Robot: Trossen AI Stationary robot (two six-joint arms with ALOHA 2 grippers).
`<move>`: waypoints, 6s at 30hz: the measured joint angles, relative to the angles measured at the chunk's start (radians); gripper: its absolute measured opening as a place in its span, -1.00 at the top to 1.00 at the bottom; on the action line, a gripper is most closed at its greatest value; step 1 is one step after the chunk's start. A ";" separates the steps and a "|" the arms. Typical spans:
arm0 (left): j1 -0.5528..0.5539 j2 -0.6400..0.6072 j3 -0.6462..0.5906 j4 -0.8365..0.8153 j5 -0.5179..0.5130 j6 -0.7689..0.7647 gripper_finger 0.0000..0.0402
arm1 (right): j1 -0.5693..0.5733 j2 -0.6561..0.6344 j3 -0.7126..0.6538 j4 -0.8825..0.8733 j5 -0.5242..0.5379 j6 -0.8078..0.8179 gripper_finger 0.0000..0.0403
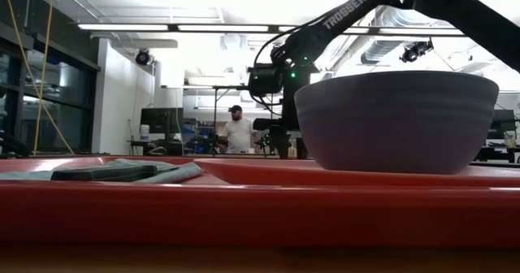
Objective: Set up tray
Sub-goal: Put the blue fork on the blue napkin to the left of the black knife
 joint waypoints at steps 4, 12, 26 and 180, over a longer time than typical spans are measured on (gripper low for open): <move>0.000 0.000 0.000 0.001 0.000 0.000 0.57 | -0.002 0.000 -0.001 0.009 -0.012 -0.002 0.27; 0.000 0.000 0.000 0.002 0.000 0.000 0.57 | -0.003 0.002 -0.001 0.013 -0.029 -0.018 0.38; 0.000 0.000 0.000 0.002 0.000 0.000 0.57 | -0.003 0.003 -0.001 0.021 -0.038 -0.041 0.87; 0.000 0.000 0.000 0.013 0.005 -0.105 0.57 | 0.706 -0.151 0.097 0.550 0.214 -0.592 1.00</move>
